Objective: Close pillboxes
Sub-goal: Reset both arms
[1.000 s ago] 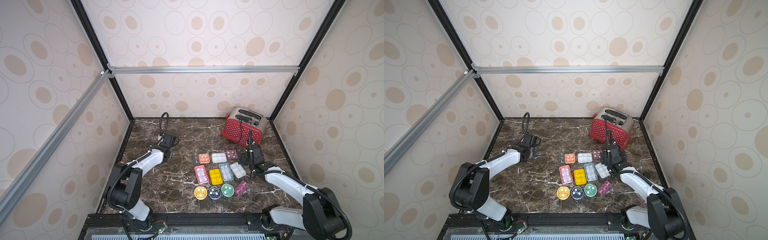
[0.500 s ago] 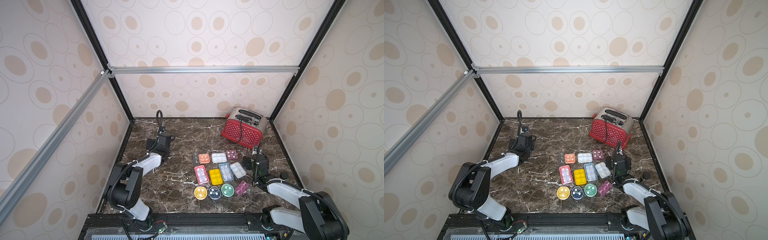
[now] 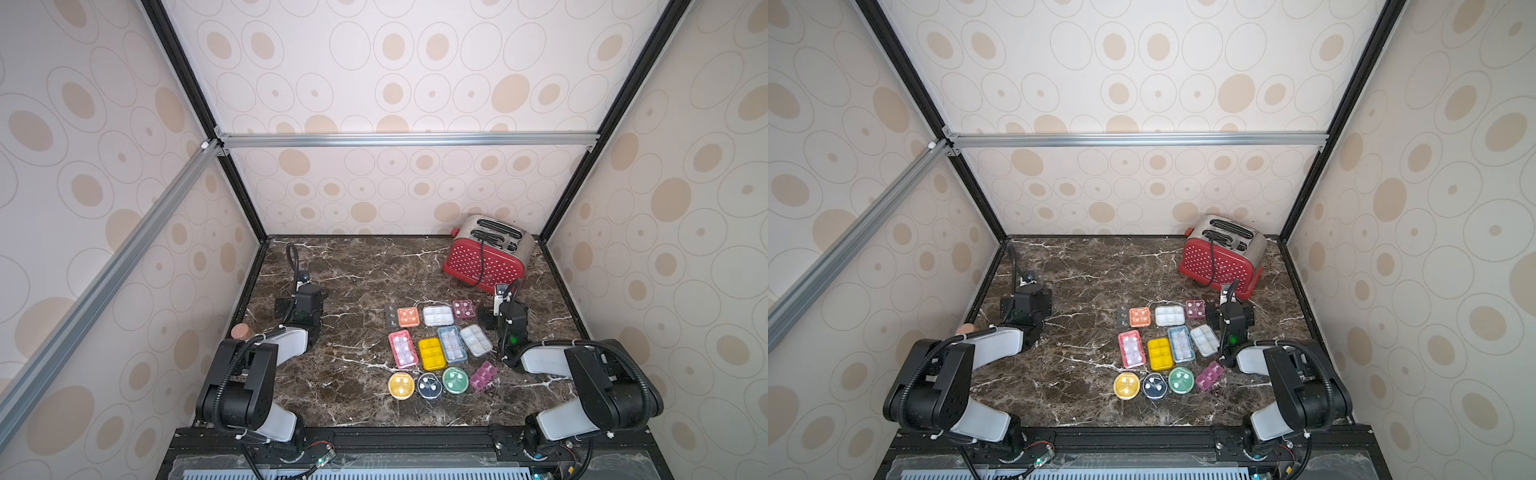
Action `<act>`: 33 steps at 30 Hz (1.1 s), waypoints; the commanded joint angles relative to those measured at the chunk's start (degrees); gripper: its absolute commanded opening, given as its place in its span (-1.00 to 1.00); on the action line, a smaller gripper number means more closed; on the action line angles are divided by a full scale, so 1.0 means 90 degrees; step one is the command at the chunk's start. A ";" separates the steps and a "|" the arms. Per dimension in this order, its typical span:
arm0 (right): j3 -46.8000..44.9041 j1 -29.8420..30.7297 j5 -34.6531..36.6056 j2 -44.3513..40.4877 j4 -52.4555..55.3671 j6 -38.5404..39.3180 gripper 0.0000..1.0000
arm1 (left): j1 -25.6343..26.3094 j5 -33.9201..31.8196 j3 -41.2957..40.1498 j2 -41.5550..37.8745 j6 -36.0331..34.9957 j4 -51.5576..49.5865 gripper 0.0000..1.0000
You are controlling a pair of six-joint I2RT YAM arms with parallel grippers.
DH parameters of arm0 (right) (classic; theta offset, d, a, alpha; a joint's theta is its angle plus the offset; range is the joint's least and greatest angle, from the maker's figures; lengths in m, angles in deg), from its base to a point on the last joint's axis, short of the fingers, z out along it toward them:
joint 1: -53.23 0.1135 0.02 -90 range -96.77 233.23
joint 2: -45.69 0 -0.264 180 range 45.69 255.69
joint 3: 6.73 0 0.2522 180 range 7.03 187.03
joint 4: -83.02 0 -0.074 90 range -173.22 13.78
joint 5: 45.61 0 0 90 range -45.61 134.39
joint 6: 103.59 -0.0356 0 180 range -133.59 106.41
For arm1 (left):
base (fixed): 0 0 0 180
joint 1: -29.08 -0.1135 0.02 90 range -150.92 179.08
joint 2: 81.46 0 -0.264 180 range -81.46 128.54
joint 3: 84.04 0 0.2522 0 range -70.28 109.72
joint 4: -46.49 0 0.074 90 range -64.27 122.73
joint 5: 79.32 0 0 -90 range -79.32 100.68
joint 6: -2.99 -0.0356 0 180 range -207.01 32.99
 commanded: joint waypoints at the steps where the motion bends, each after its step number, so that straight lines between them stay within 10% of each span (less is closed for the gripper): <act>1: -0.0125 -0.0211 -0.0269 -0.0064 -0.0684 -0.0005 0.98 | -0.0351 0.0423 -0.0181 0.0135 0.0434 0.0977 0.99; 26: 0.0183 -0.0895 -0.0875 0.0332 -0.0316 -0.0672 0.98 | -0.0526 0.1689 -0.0018 0.0181 0.0166 0.0664 0.99; 33: 0.0183 -0.0909 -0.0897 0.0319 -0.0324 -0.0677 0.97 | -0.0605 0.1439 -0.0972 0.0284 0.0372 0.2527 0.99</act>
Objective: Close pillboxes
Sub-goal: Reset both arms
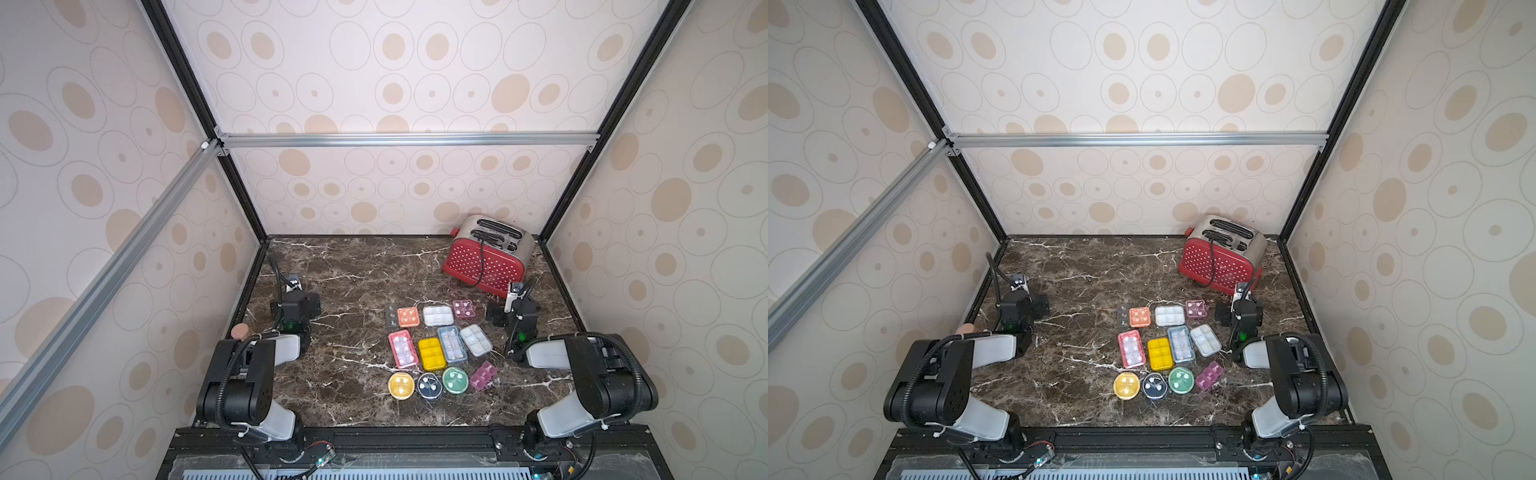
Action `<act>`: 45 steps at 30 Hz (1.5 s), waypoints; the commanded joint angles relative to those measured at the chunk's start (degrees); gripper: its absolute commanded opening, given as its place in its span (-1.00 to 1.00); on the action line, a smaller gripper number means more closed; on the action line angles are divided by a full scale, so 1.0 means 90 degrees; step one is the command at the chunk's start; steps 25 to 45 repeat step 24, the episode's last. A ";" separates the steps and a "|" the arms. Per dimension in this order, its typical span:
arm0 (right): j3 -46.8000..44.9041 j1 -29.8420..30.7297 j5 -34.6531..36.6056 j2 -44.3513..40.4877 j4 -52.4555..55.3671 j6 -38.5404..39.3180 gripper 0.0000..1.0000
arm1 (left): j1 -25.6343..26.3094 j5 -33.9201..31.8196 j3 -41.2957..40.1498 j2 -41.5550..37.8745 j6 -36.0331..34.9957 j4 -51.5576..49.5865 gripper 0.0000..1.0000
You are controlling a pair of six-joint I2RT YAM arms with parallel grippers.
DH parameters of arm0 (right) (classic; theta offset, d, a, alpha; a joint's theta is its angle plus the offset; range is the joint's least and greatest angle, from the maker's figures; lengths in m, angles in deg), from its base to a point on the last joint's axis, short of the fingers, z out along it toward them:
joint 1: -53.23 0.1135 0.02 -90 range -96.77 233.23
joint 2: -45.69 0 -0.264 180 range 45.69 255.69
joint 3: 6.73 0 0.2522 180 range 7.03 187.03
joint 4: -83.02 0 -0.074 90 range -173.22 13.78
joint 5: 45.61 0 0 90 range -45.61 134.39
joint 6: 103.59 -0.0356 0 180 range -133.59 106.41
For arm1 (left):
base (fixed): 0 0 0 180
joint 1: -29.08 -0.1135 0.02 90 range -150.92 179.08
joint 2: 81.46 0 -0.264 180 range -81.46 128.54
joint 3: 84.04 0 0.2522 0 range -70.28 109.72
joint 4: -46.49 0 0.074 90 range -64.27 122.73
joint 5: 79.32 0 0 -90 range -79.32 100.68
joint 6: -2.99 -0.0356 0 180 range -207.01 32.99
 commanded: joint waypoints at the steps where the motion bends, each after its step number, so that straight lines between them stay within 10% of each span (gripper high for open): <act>1: 0.0098 -0.0047 -0.0068 -0.0038 0.0010 -0.0029 0.98 | -0.0093 -0.0124 -0.0255 0.0146 0.0062 0.0961 0.99; 45: 0.0157 -0.0045 -0.0036 -0.0017 0.0123 0.0004 0.98 | -0.0093 -0.0124 -0.0271 0.0060 0.0067 0.0875 0.99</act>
